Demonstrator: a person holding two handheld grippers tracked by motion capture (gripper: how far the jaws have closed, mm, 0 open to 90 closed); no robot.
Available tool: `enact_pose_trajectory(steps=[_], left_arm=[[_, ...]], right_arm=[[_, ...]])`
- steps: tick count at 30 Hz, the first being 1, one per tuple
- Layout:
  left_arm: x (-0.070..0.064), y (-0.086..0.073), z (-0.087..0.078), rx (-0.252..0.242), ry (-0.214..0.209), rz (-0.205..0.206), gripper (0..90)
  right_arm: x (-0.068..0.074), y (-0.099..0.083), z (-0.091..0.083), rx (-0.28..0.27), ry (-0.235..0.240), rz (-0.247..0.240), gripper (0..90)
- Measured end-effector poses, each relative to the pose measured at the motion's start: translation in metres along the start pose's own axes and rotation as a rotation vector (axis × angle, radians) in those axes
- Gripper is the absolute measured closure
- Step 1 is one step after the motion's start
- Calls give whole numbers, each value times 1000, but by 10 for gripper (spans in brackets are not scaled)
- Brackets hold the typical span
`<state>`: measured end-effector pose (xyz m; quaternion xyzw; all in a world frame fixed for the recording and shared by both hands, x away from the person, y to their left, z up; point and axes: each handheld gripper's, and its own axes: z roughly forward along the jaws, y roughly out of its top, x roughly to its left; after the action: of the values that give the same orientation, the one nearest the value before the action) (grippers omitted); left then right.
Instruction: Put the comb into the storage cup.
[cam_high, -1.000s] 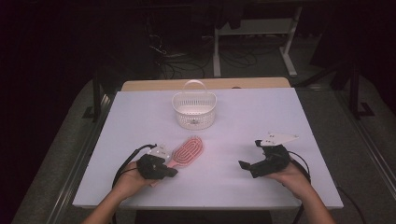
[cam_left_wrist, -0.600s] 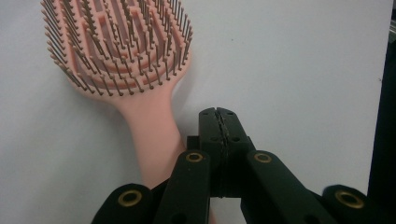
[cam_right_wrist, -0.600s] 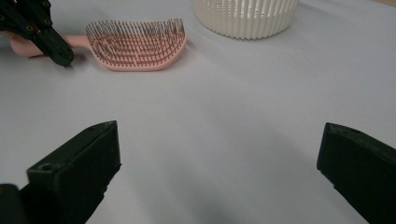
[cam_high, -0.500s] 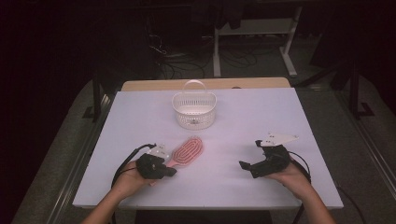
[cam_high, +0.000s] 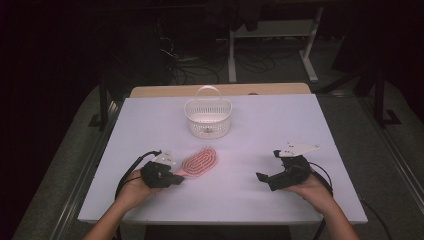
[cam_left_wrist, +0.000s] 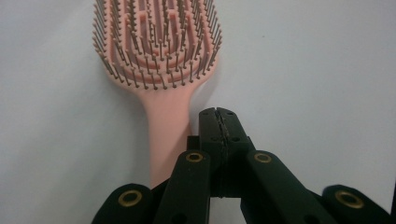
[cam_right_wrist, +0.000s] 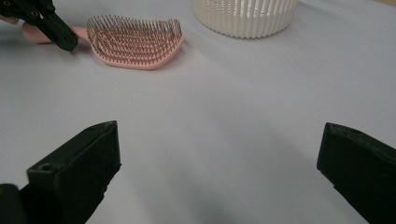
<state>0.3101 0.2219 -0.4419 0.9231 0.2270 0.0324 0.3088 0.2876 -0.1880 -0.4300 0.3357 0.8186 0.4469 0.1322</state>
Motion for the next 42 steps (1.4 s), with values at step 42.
enact_pose_trajectory(steps=[42], left_arm=[[16,-15,-46,-289,-29,-118,547]], right_arm=[[0,0,1,2,5,-1,0]])
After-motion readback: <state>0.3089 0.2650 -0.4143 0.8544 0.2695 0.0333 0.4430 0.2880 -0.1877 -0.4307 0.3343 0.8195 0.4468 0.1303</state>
